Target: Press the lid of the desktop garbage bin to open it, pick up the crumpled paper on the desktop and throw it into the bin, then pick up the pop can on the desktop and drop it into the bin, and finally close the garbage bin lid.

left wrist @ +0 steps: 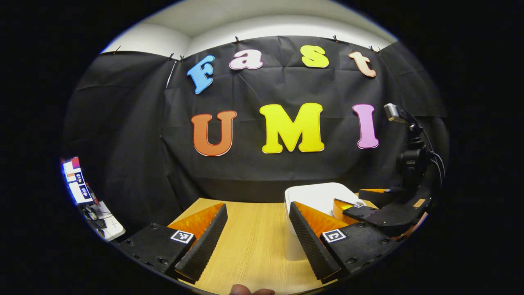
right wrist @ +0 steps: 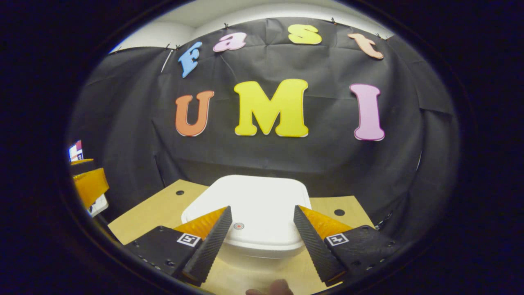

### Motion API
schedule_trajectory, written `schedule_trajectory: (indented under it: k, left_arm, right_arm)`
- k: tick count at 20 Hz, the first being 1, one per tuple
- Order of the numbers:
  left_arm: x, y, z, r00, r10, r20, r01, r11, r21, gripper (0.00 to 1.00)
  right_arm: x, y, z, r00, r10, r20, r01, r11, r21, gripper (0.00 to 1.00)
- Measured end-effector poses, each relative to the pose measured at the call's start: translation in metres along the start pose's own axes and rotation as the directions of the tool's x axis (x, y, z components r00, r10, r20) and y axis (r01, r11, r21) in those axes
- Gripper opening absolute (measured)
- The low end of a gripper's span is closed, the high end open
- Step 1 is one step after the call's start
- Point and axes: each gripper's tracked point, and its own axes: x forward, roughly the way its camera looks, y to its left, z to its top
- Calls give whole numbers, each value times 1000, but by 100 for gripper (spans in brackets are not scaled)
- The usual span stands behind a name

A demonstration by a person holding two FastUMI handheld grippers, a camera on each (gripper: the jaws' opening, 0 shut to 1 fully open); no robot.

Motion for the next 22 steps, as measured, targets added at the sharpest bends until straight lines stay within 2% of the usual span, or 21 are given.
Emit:
schedule_trajectory:
  k: [4,10,15,19,22]
  left_arm:
    - [12,-9,24,999,-37,34,38,999,-18,98]
    - [16,-38,71,987,-117,110,123,991,-53,98]
    - [12,-51,80,981,-142,133,148,988,-37,98]
    - [12,-55,71,983,-147,108,153,987,-53,98]
    - [13,-52,68,985,-137,106,143,989,-49,98]
  right_arm:
    - [-27,-22,22,999,-22,47,24,999,-33,95]
    - [-82,-65,65,972,-138,190,143,990,-8,95]
    - [-110,-60,56,967,-167,191,165,986,23,95]
    - [-106,-56,44,976,-159,148,156,987,33,95]
    - [-108,-55,51,972,-163,167,160,987,31,95]
